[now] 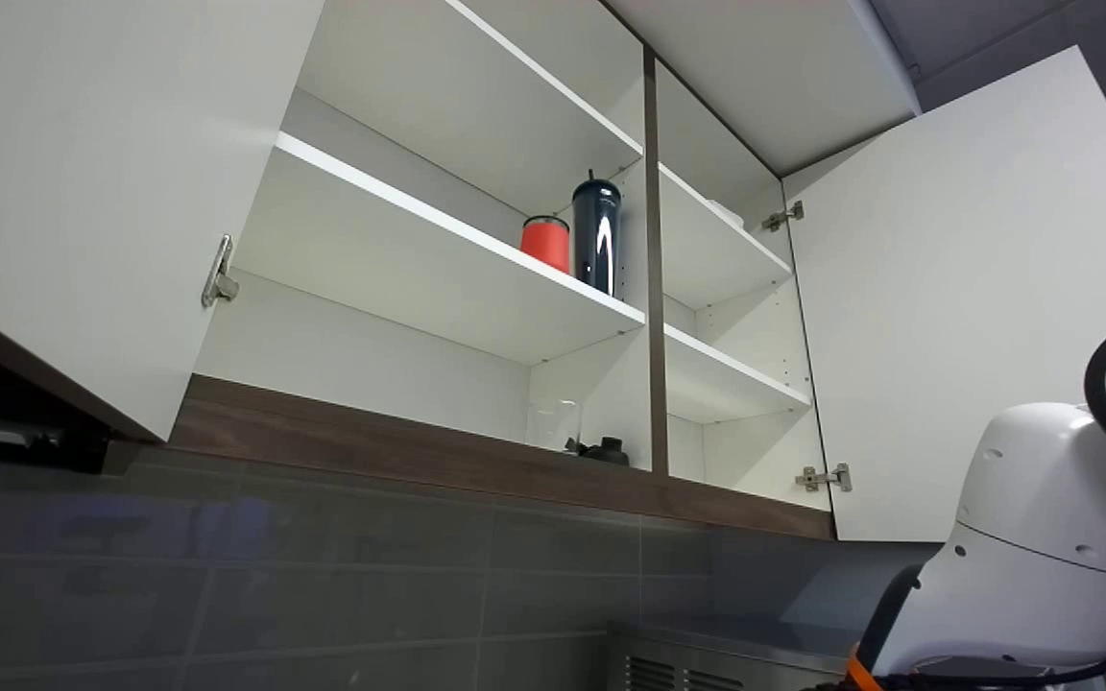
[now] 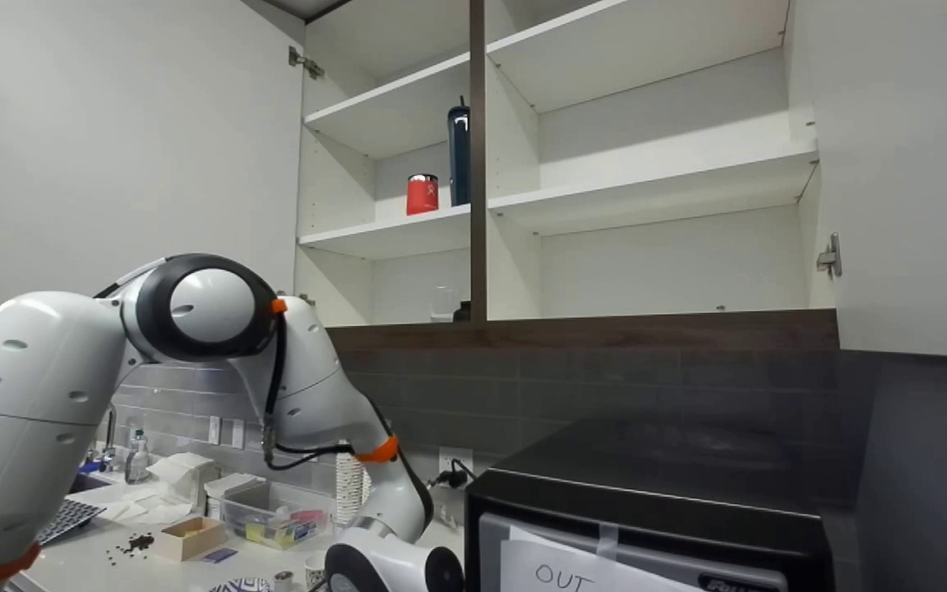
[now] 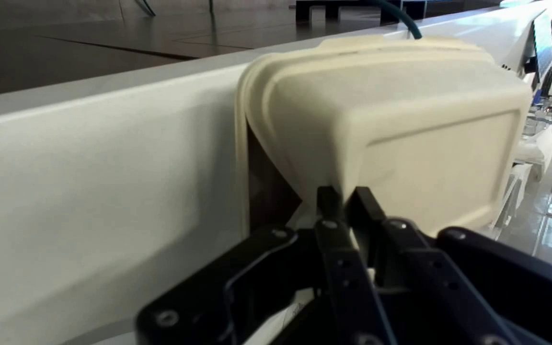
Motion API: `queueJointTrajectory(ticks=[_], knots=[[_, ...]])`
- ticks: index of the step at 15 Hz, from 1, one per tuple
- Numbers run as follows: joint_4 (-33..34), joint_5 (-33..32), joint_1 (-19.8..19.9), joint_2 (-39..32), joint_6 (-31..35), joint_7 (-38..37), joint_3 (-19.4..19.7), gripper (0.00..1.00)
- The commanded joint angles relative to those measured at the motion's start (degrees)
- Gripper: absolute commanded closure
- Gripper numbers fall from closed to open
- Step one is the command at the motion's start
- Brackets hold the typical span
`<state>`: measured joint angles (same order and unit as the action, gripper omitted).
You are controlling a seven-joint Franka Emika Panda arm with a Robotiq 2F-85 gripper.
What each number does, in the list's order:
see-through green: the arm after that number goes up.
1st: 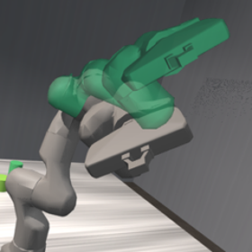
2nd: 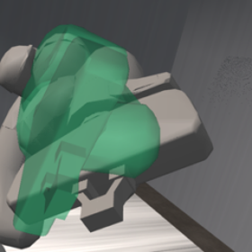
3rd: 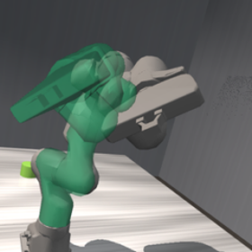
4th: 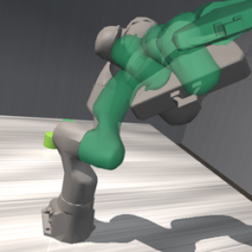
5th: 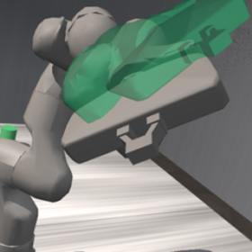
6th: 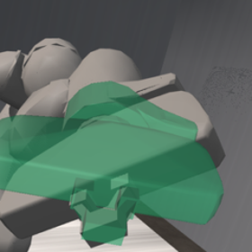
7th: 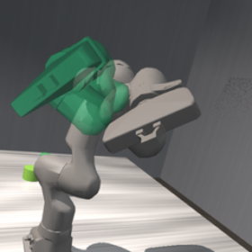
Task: Pick up the takeaway food container and put it into the cupboard
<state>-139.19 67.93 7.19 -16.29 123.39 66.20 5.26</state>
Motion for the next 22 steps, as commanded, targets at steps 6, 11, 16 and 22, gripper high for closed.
queueJointTrajectory(ticks=[6, 11, 16, 22], knots=[[-5.53, -5.85, -0.36, 10.75, -0.94, -1.01, 0.37, 0.97], [-8.79, -9.15, -0.67, 21.08, -1.40, -3.18, 0.32, 0.97], [-7.63, -8.50, -0.92, 21.77, -0.60, -2.88, 0.44, 0.87], [-8.33, -7.65, -0.73, 27.04, -2.14, -2.01, 0.88, 0.97]])
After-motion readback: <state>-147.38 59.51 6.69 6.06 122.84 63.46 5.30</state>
